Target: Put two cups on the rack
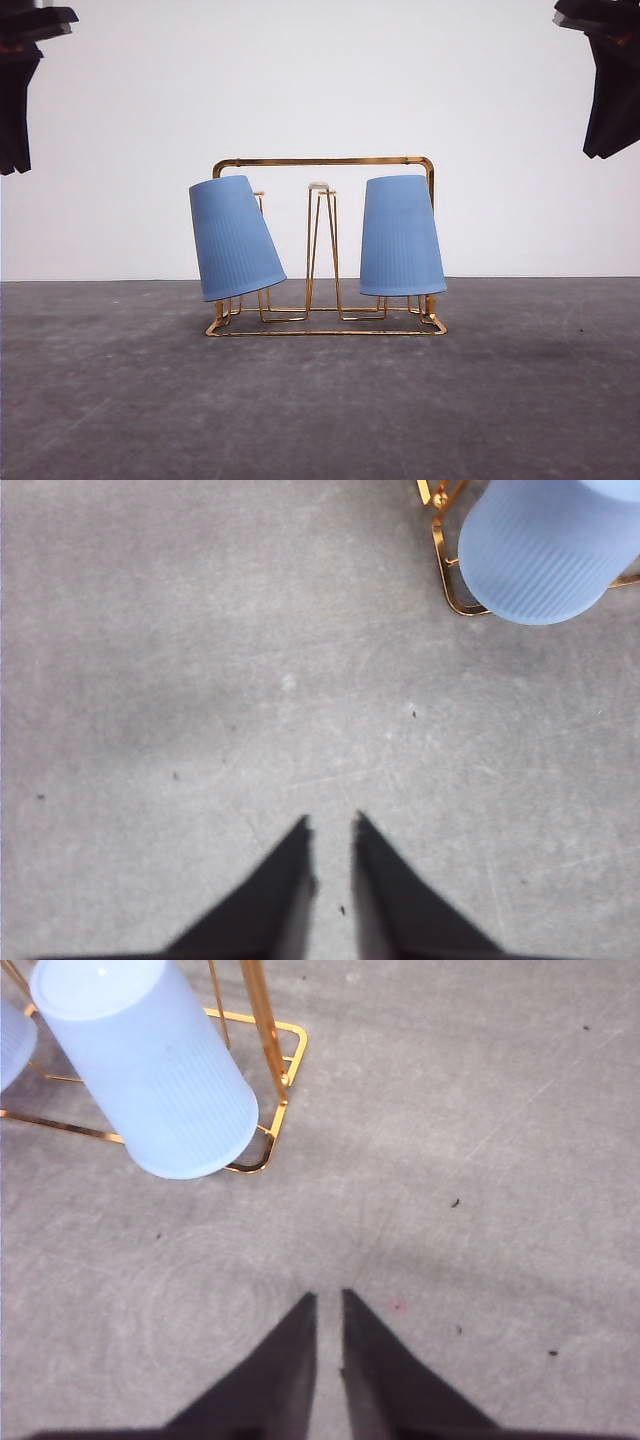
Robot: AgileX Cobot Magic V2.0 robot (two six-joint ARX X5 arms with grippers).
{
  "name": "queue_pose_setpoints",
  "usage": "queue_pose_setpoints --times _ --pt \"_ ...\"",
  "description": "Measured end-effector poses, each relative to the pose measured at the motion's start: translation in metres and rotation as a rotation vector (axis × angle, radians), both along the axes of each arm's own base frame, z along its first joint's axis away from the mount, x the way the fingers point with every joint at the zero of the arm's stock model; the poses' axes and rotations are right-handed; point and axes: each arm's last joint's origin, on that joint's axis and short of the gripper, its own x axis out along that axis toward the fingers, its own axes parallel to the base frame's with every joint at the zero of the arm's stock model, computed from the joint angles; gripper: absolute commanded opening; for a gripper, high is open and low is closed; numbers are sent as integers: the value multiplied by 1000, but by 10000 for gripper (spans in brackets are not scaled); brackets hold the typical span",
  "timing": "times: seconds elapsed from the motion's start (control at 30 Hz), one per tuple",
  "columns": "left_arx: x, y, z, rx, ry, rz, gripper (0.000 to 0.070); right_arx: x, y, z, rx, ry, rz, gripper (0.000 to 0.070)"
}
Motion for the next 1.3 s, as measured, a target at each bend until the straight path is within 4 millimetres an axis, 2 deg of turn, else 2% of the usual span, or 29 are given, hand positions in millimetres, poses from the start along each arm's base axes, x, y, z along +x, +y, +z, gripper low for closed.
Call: queue_pose_setpoints --times 0.43,0.57,0.67,0.77,0.83,1.0,1.17,1.3 --pt "-3 3 1 13 -3 -3 3 0 0 0 2 -3 -1 12" --pt "-18 11 14 8 -98 18 3 0 0 0 2 -3 -1 12" --pt "-38 22 23 -20 -275 57 3 0 0 0 2 -3 -1 12" --pt "-64 36 19 -46 -467 132 3 0 0 0 2 -3 -2 12" --pt "-84 45 9 -60 -577 195 3 0 0 0 3 -3 -2 12" --pt "-127 57 -37 -58 -736 306 3 0 0 0 5 -2 -4 12" --pt "-143 56 -92 -59 -777 307 3 0 0 0 6 -2 -5 12" --pt "-144 55 -136 -68 -788 304 3 0 0 0 6 -2 -5 12"
